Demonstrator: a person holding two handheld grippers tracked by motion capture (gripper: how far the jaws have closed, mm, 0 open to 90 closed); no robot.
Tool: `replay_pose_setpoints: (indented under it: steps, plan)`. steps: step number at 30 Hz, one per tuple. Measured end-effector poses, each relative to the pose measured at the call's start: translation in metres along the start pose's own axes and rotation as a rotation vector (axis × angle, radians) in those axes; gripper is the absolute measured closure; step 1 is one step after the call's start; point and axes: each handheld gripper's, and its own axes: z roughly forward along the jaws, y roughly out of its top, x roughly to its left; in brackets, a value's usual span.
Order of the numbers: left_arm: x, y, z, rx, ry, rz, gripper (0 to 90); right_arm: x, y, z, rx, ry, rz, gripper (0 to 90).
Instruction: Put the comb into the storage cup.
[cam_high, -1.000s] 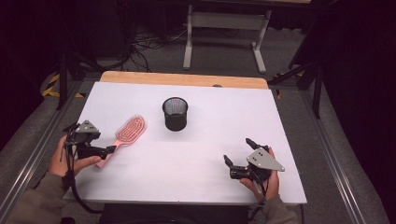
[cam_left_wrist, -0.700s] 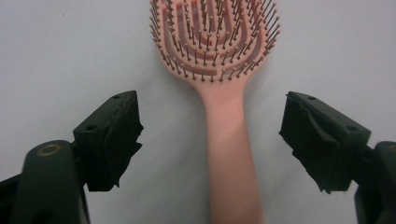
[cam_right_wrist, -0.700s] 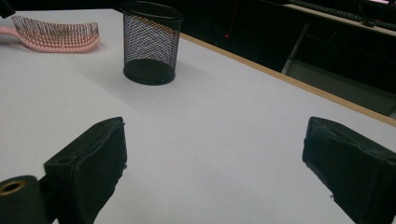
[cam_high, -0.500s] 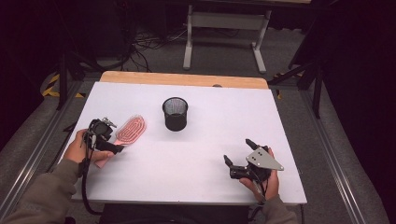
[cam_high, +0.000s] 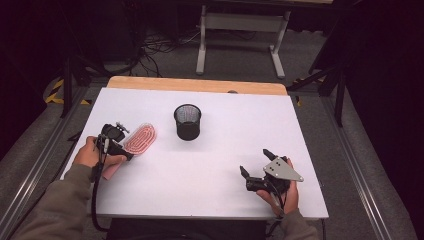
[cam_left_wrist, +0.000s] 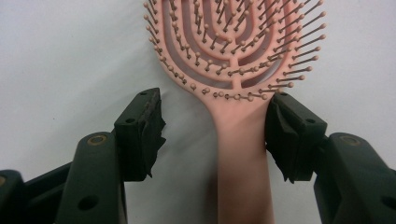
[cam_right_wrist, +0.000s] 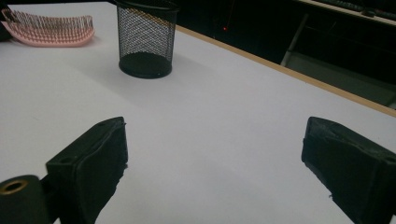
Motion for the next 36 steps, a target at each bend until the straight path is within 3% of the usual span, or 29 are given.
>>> replay_pose_setpoints:
  steps: [5,7,12,20,29,36]
  plan:
    - [0.002,0.0,-0.001,-0.002,-0.003,0.007,44.0,-0.002,-0.002,0.001,0.012,0.002,0.01,7.7]
    - [0.006,-0.002,-0.002,-0.013,-0.01,0.0,51.6,-0.001,-0.001,0.001,0.017,0.004,0.007,7.7]
    - [0.007,-0.002,-0.003,-0.008,-0.002,0.03,63.5,0.001,-0.002,0.005,0.045,0.026,-0.004,7.7]
    - [0.005,-0.004,-0.003,-0.025,-0.002,0.057,69.2,0.001,-0.004,0.007,0.067,0.04,-0.01,7.7]
    - [0.002,-0.015,-0.005,-0.119,0.004,0.077,69.6,0.001,-0.004,0.007,0.07,0.044,-0.008,8.0]
    - [-0.012,-0.023,-0.022,-0.285,0.084,0.113,69.7,0.001,-0.004,0.006,0.061,0.032,-0.009,8.0]
